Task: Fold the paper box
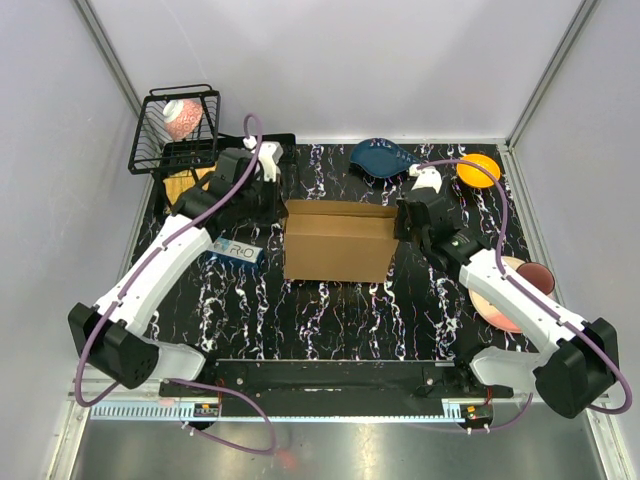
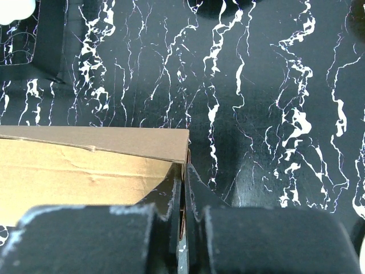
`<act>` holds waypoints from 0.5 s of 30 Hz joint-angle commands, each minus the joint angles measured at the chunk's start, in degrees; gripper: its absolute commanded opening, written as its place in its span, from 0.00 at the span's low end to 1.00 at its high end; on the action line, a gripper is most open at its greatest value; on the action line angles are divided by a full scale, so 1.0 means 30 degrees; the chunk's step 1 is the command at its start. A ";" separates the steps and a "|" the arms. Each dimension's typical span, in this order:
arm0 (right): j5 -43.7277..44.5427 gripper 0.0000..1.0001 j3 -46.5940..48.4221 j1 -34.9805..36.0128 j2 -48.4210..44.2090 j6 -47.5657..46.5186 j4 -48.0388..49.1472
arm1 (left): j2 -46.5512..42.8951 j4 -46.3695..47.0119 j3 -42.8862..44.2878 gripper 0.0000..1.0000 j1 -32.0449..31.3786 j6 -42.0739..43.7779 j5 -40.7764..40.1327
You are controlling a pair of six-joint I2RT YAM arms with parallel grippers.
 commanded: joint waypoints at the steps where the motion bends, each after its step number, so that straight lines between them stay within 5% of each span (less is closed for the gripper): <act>1: -0.2931 0.00 -0.1295 0.0626 0.0726 -0.0167 -0.2018 | 0.0102 0.1989 0.1920 0.00 0.0159 -0.1066 0.3137; 15: -0.2198 0.00 -0.1853 0.0655 0.0229 -0.0782 -0.1812 | -0.1097 0.3278 -0.1506 0.00 0.1328 -0.2297 0.4048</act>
